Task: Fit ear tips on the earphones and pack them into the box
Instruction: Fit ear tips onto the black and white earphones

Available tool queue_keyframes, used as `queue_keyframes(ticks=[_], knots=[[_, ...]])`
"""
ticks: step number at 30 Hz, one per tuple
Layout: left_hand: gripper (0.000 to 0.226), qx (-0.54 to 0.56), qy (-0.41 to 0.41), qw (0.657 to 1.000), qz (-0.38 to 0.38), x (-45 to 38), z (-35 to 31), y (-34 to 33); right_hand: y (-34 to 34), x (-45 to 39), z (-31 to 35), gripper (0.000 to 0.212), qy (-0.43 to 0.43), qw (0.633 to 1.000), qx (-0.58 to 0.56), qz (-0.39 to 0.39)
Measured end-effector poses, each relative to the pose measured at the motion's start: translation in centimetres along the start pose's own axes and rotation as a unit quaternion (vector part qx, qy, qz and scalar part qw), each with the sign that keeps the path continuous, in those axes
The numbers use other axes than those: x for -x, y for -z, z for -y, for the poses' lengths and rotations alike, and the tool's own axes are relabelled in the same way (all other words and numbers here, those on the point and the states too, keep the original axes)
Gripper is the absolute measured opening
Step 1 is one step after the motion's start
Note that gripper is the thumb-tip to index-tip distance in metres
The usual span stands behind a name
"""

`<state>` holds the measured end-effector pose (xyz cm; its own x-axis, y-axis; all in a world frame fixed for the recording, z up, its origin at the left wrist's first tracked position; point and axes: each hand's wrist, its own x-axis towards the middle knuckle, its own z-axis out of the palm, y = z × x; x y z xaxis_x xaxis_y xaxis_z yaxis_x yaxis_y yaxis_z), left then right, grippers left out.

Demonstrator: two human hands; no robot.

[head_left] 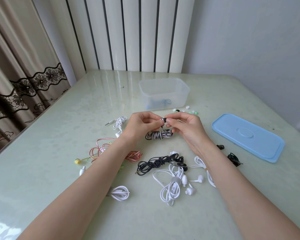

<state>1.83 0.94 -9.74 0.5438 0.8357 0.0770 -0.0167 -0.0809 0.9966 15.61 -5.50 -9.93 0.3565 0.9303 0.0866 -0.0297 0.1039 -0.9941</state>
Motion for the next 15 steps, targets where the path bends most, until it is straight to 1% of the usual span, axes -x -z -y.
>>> queue_keyframes(ticks=[2, 5, 6, 7, 8, 9, 10, 11, 12, 14, 15], knots=[[0.009, -0.009, -0.002, 1.0, -0.009, -0.1, 0.0, 0.1, -0.1, -0.2, 0.1, 0.015, 0.009, 0.999, 0.034, -0.004], [0.011, -0.013, 0.006, 0.998, -0.059, -0.5, 0.3, 0.3, -0.3, -0.3, 0.0, 0.012, 0.024, 0.996, 0.091, 0.003], [0.012, -0.019, 0.01, 0.997, -0.076, -0.5, 0.5, 0.3, -0.4, -0.2, 0.0, 0.017, 0.032, 0.99, 0.135, 0.018], [0.013, -0.032, 0.015, 0.995, -0.092, -0.6, 0.8, 0.3, -0.4, -0.2, 0.0, 0.025, 0.038, 0.977, 0.205, 0.038], [0.014, -0.047, 0.019, 0.993, -0.104, -0.7, 1.1, 0.4, -0.4, -0.2, 0.0, 0.034, 0.046, 0.951, 0.298, 0.062], [0.014, -0.061, 0.023, 0.992, -0.112, -0.7, 1.3, 0.5, -0.4, -0.2, 0.0, 0.039, 0.059, 0.915, 0.39, 0.085], [0.013, -0.069, 0.025, 0.991, -0.114, -0.8, 1.5, 0.6, -0.5, -0.1, 0.0, 0.039, 0.079, 0.879, 0.46, 0.1], [0.012, -0.069, 0.025, 0.991, -0.115, -0.8, 1.6, 0.6, -0.6, -0.1, 0.0, 0.036, 0.1, 0.853, 0.502, 0.105], [0.009, -0.058, 0.023, 0.991, -0.121, -0.9, 1.7, 0.5, -0.8, 0.0, 0.2, 0.033, 0.118, 0.839, 0.522, 0.099], [0.006, -0.019, 0.015, 0.988, -0.152, -0.9, 1.6, 0.4, -1.1, -0.2, 1.1, 0.028, 0.14, 0.837, 0.526, 0.06], [0.008, -0.007, 0.007, 0.985, -0.172, -0.9, 1.4, 0.5, -1.3, -0.6, 1.9, 0.026, 0.15, 0.837, 0.524, 0.039]])
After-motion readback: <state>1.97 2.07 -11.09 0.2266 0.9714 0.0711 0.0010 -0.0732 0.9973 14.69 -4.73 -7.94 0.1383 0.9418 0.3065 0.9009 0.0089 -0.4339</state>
